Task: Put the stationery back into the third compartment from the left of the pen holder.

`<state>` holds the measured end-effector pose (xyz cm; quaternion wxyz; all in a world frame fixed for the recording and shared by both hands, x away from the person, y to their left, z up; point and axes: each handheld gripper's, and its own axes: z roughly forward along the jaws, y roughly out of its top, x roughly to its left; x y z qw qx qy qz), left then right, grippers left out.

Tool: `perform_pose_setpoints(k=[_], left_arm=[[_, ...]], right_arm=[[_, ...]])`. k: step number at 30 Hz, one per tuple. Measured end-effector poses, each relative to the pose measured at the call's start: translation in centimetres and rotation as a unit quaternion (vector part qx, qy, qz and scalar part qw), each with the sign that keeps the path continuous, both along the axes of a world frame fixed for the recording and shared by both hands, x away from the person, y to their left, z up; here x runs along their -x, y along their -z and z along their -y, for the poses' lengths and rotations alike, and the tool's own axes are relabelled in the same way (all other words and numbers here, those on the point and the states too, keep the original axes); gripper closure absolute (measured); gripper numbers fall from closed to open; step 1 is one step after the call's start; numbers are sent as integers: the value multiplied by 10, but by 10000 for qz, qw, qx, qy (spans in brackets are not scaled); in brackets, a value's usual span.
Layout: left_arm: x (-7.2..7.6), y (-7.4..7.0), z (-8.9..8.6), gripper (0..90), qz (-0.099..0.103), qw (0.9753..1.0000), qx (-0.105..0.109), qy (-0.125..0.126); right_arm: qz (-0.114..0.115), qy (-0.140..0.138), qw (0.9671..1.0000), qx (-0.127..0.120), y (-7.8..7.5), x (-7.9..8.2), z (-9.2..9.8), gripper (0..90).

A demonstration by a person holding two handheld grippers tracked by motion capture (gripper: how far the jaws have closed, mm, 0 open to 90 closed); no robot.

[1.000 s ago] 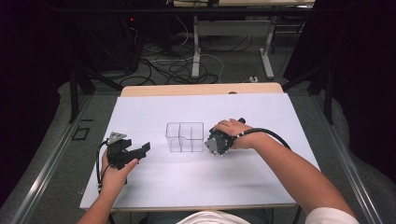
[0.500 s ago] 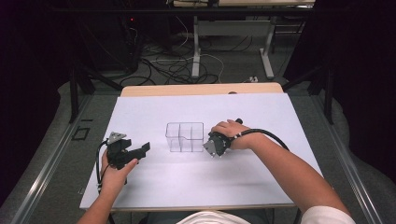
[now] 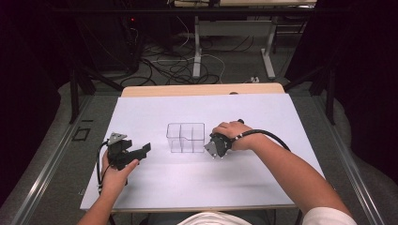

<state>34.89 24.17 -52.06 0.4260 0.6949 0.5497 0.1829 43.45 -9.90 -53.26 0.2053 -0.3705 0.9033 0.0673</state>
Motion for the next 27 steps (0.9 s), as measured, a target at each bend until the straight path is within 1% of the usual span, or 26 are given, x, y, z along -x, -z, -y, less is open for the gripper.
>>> perform_pose_setpoints(k=[1, 3, 4, 5, 6, 7, 8, 9, 11, 12, 13, 15, 16, 17, 18, 21, 23, 24, 25, 26, 27], left_arm=[[0, 0, 0, 160, 4, 10000, 2, 0], [0, 0, 0, 160, -6, 10000, -14, -1], [0, 0, 0, 160, -4, 10000, -13, -5], [0, 0, 0, 160, 0, 10000, -12, -6], [0, 0, 0, 160, 3, 10000, -10, -9], [0, 0, 0, 160, 2, 10000, -11, -9], [0, 0, 0, 160, 4, 10000, -13, -11], [0, 0, 0, 160, 1, 10000, -18, -12], [0, 0, 0, 160, 9, 10000, -12, -12], [0, -1, 1, 160, 5, 10000, -19, -12], [0, 0, 1, 160, 3, 10000, -16, 0], [0, 0, 1, 160, 14, 10000, -39, -13], [0, 0, 2, 160, 21, 10000, -37, -19], [0, 0, 2, 160, -14, 10000, -38, 0], [0, 0, 2, 160, -13, 10000, -38, -5], [-1, 1, 2, 160, -17, 10000, -50, -6], [-1, 1, 2, 160, -27, 10000, -60, -6], [-1, 1, 2, 160, -30, 10000, -55, -5], [0, 1, 2, 160, -26, 10000, -57, -3], [0, 0, 3, 160, -25, 10000, -57, -5], [0, 0, 3, 160, -17, 10000, -60, -7]], right_arm=[[-22, -33, 10000, -18, -1, -1, 0, 672], [-37, 68, 10000, -40, -2, 0, 2, 672], [-3, 78, 10000, -57, -3, 0, 3, 672], [-41, 87, 9999, -84, -4, 0, 4, 672], [-8, 94, 9999, -133, -5, 1, 5, 672], [-60, 137, 9997, -193, -7, 1, 6, 672], [-4, 191, 9992, -365, -8, 2, 8, 672], [-55, 264, 9986, -465, -9, 2, 10, 673], [-92, 327, 9978, -577, -15, 1, 13, 673], [-168, 435, 9968, -645, -17, 0, 15, 673], [-192, 523, 9943, -908, -18, 0, 18, 673], [-286, 698, 9909, -1111, -21, -3, 24, 672], [-293, 795, 9894, -1181, -22, -4, 26, 673], [-281, 892, 9879, -1236, -24, -5, 29, 673], [-333, 943, 9864, -1308, -25, -7, 31, 672], [-503, 1237, 9772, -1650, -29, -12, 38, 673], [-538, 1458, 9706, -1837, -31, -15, 41, 672], [-538, 1475, 9689, -1911, -33, -18, 42, 672], [-632, 1663, 9640, -1974, -33, -19, 43, 672], [-624, 1740, 9598, -2110, -35, -21, 43, 672], [-703, 1953, 9556, -2090, -38, -21, 45, 672]])
